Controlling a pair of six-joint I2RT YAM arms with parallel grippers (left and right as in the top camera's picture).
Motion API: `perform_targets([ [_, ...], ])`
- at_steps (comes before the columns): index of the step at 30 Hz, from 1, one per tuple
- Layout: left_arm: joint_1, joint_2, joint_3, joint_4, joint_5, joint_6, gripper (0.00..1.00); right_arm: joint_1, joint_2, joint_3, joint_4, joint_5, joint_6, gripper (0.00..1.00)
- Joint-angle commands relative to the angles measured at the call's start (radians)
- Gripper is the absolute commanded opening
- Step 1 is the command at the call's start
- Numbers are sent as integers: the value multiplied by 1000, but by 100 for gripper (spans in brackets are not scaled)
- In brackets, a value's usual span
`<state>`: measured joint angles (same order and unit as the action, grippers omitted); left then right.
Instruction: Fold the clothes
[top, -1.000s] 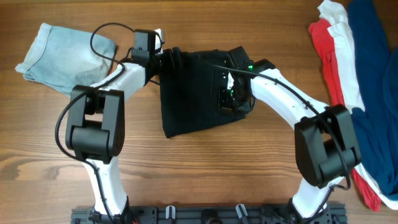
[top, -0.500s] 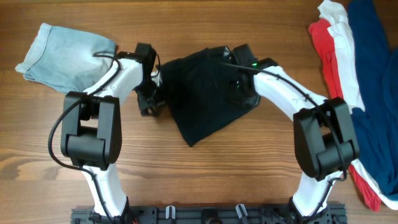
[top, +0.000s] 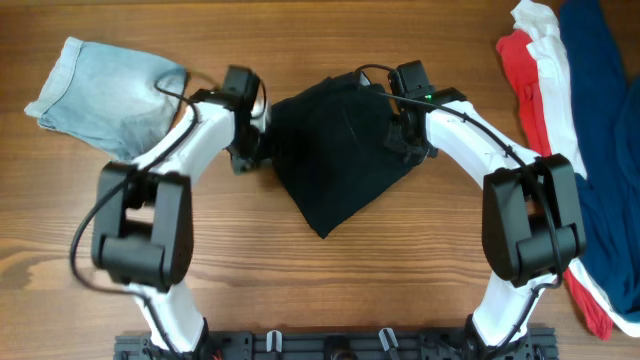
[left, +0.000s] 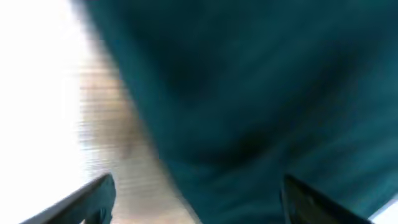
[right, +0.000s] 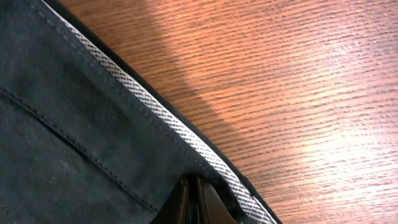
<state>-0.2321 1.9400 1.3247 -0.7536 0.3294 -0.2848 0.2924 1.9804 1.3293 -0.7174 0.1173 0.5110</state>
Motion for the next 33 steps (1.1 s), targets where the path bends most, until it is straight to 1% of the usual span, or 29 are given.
perform_targets([
  [1, 19, -148, 5, 193, -83, 76, 95, -4, 15, -2, -26, 43, -18, 5],
  [3, 23, -167, 5, 301, -120, 70, 96, -4, 12, -2, -37, 40, -18, 5],
  [6, 23, -154, 4, 460, -165, 69, 90, -4, -7, -2, -72, 32, -10, 4],
  [8, 23, -125, 4, 539, -166, 67, 89, -4, -36, -2, -101, 5, -8, 4],
  [11, 23, -69, 4, 591, -158, 11, 89, -4, -108, -1, -150, -7, 19, 4],
  [13, 23, -26, 4, 602, -121, -16, 88, -4, -166, -1, -169, -33, 23, 4],
  [17, 21, 44, 4, 613, -29, -15, 86, -4, -261, -1, -191, -147, 23, 4],
  [20, 18, 75, 4, 613, 6, -14, 86, -4, -307, -1, -220, -183, 27, 4],
  [25, 17, 82, 4, 602, 48, -11, 85, -4, -317, -1, -257, -198, 42, 4],
  [28, 17, 95, 4, 552, 56, -12, 80, -4, -317, -1, -265, -208, 56, 4],
  [33, 17, 146, 4, 471, 56, -7, 79, -4, -317, -1, -270, -224, 68, 4],
])
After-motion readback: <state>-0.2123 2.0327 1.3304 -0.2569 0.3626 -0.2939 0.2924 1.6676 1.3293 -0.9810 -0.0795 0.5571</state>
